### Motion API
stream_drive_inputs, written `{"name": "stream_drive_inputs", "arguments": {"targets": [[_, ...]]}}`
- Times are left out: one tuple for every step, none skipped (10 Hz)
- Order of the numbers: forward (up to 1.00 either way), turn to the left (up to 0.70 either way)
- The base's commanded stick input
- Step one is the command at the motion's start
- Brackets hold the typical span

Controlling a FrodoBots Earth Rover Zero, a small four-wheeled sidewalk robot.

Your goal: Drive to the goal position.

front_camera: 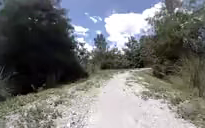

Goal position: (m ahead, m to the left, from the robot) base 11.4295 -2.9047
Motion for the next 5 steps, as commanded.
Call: {"name": "stream_drive_inputs", "arguments": {"targets": [[0.70, -0.23], [0.70, -0.33], [0.70, -0.35], [0.70, -0.17], [0.70, 0.00]]}}
